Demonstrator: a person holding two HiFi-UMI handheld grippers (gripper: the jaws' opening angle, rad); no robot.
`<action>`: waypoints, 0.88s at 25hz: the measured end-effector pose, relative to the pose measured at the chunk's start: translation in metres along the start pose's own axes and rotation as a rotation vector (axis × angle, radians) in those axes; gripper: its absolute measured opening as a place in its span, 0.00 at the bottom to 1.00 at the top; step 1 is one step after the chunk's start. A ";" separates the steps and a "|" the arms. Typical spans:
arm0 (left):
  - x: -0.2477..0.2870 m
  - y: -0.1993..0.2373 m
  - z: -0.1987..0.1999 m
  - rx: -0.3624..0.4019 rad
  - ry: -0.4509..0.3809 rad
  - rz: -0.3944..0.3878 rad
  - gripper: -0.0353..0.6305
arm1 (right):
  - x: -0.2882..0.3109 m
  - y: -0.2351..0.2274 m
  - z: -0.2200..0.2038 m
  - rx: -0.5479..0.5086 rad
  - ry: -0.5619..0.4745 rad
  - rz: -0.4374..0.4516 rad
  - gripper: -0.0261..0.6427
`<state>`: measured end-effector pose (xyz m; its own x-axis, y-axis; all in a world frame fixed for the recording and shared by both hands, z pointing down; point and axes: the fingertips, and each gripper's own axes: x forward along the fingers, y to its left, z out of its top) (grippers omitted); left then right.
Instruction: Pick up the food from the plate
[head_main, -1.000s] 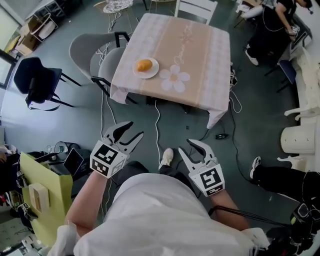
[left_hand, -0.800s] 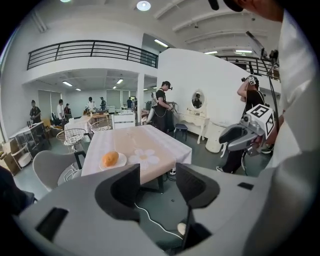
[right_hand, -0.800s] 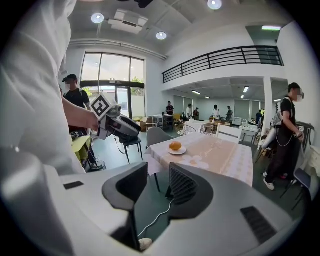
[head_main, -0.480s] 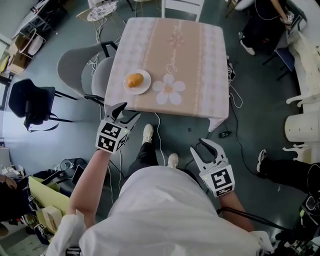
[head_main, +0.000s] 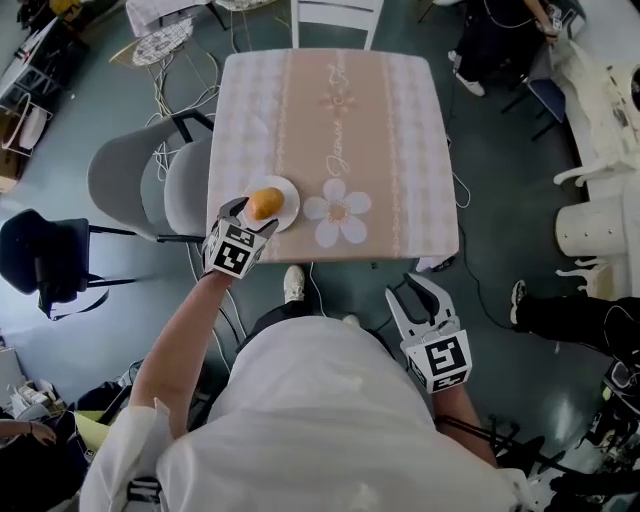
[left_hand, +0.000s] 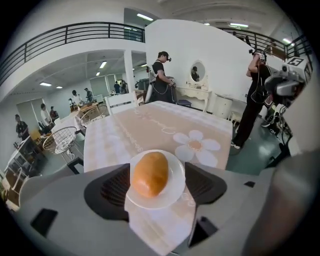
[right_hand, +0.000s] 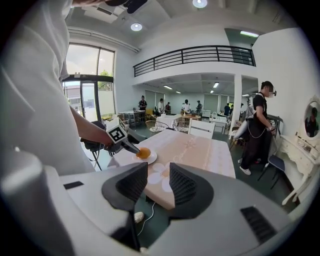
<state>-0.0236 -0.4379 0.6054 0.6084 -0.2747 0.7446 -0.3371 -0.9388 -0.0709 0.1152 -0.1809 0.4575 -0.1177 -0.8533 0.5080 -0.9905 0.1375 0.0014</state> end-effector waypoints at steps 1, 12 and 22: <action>0.009 0.005 -0.001 0.023 0.014 -0.011 0.56 | 0.005 0.001 0.002 0.006 0.008 -0.010 0.24; 0.068 0.015 -0.018 0.217 0.110 -0.096 0.59 | 0.025 0.005 0.008 0.070 0.078 -0.129 0.24; 0.060 0.010 -0.012 0.200 0.095 -0.110 0.59 | 0.015 0.007 0.010 0.049 0.060 -0.151 0.24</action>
<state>0.0005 -0.4615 0.6571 0.5600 -0.1564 0.8136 -0.1174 -0.9871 -0.1090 0.1056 -0.1972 0.4566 0.0358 -0.8304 0.5561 -0.9990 -0.0160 0.0406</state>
